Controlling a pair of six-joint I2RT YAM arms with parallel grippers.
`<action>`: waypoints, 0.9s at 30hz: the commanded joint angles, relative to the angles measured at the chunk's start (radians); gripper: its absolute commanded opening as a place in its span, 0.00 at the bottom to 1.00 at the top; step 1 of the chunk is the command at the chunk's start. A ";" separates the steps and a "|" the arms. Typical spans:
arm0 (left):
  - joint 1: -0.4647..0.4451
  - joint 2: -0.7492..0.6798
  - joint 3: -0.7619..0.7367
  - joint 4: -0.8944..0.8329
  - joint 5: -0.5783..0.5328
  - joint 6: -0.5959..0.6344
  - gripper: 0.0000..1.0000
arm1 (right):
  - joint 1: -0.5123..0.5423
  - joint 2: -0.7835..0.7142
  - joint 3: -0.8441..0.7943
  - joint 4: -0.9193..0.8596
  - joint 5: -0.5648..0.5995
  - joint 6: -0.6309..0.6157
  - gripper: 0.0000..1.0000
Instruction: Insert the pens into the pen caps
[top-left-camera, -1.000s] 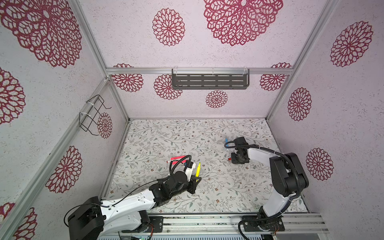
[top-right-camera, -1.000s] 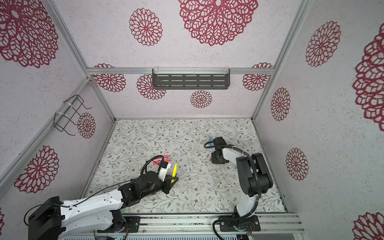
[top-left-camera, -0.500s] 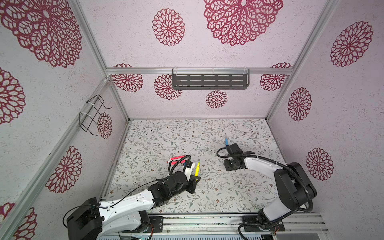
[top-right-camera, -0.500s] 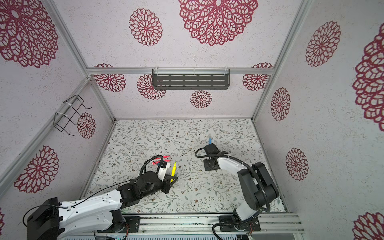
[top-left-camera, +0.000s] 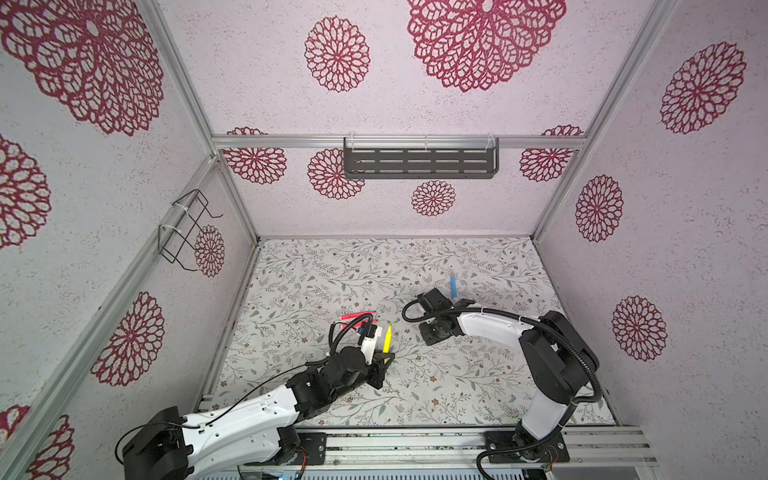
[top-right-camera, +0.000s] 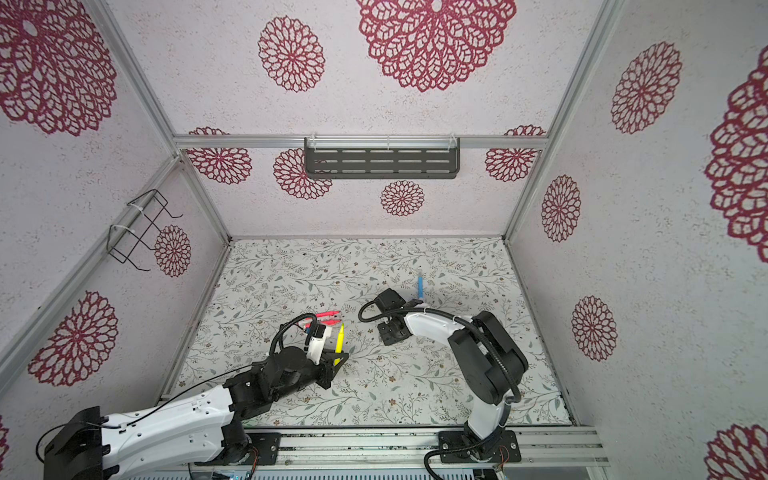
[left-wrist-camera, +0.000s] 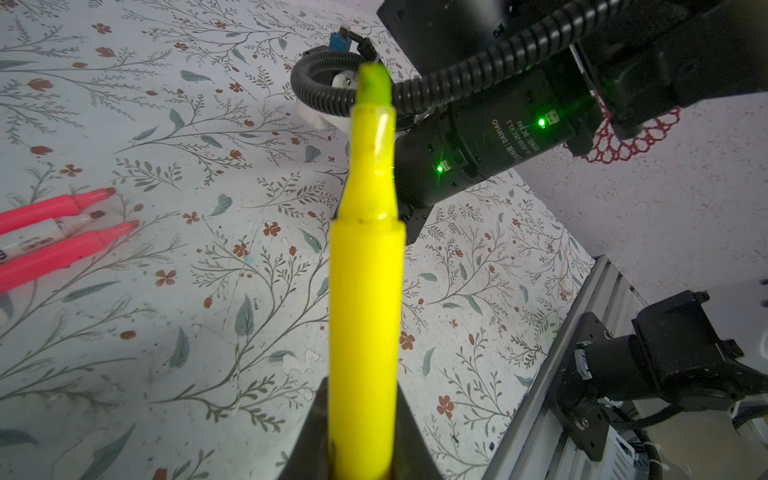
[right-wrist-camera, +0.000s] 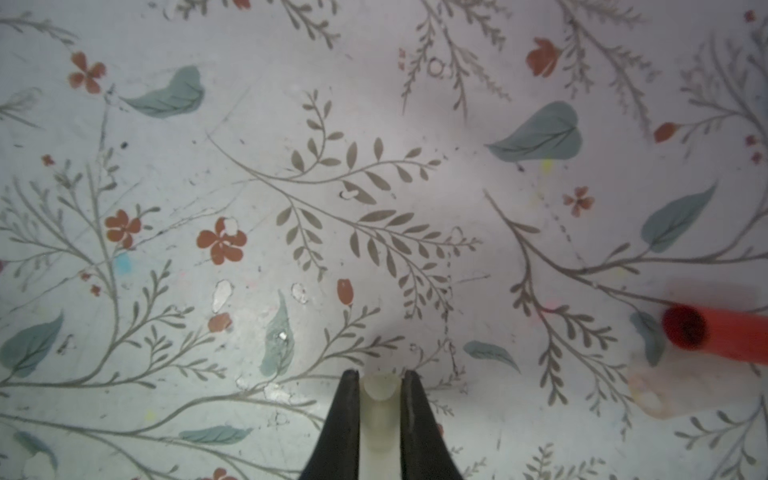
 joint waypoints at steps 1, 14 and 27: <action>-0.010 -0.037 -0.006 -0.014 -0.024 -0.016 0.00 | 0.015 0.010 0.038 -0.031 0.013 -0.004 0.10; -0.009 -0.098 -0.036 -0.023 -0.053 -0.027 0.00 | 0.040 0.029 0.086 -0.058 -0.004 0.006 0.35; 0.015 -0.231 -0.102 -0.022 -0.094 -0.040 0.00 | 0.066 -0.254 -0.055 0.012 -0.145 0.143 0.46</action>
